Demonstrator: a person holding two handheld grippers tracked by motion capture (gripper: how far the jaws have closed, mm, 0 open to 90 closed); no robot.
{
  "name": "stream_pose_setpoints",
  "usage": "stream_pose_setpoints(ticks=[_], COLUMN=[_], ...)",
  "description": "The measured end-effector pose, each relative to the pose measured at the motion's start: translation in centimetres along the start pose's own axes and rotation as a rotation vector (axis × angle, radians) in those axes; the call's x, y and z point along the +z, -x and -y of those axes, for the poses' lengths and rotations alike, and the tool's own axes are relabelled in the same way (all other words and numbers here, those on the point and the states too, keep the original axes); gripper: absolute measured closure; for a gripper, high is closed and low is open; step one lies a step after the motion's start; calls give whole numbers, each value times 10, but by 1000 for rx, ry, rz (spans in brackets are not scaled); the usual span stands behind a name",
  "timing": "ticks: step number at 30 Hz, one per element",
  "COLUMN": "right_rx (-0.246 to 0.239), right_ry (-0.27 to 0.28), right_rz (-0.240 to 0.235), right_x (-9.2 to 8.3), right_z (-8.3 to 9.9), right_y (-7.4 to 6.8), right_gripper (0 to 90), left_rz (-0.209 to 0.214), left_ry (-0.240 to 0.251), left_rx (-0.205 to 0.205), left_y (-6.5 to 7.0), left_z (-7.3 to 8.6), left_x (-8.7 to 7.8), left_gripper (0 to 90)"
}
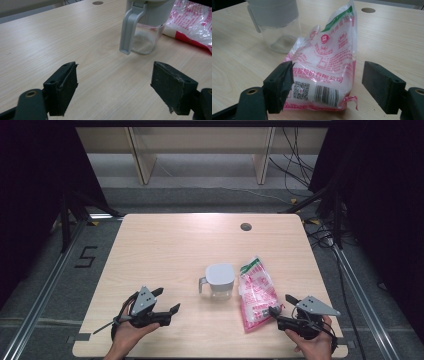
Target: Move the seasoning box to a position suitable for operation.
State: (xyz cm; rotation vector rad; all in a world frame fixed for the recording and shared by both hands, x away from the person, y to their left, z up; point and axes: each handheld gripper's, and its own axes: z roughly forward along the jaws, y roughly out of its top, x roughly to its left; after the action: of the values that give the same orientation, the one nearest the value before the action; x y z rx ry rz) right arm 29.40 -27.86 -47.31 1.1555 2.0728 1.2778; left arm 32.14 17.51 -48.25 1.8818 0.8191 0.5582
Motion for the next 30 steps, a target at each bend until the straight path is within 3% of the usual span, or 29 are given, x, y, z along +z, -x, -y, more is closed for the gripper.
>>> stream_pose_setpoints(ticks=[6, 7, 9, 11, 13, 18, 19, 20, 27, 30], right_rx=[0, 33, 13, 31, 4, 19, 6, 26, 25, -3], right_ry=[-1, -12, -6, -16, -11, -7, -10, -19, -10, 0], right_rz=[0, 3, 3, 4, 5, 1, 3, 2, -5, -8], right_x=[0, -1, 0, -1, 0, 0, 0, -1, 0, 0], right_z=[0, 0, 0, 0, 0, 0, 0, 0, 0, 0], right_y=[0, -3, -1, -3, -1, -2, -1, -3, -3, 0], right_gripper=[261, 261, 261, 261, 261, 261, 261, 261, 263, 263], left_rz=[17, 21, 33, 39, 51, 66, 86, 83, 111, 112], left_ry=[7, 8, 11, 3, 1, -7, -7, -10, -2, -11], left_rx=[13, 13, 10, 12, 20, 67, 51, 62, 77, 97], left_y=[1, 1, 1, 1, 0, 3, 5, 5, 12, 14], left_z=[-11, -13, -17, -19, -23, -27, -28, -30, -38, -41], left_x=[10, 13, 19, 24, 31, 39, 44, 45, 59, 67], left_gripper=[208, 211, 221, 233, 248, 319, 329, 335, 396, 425])
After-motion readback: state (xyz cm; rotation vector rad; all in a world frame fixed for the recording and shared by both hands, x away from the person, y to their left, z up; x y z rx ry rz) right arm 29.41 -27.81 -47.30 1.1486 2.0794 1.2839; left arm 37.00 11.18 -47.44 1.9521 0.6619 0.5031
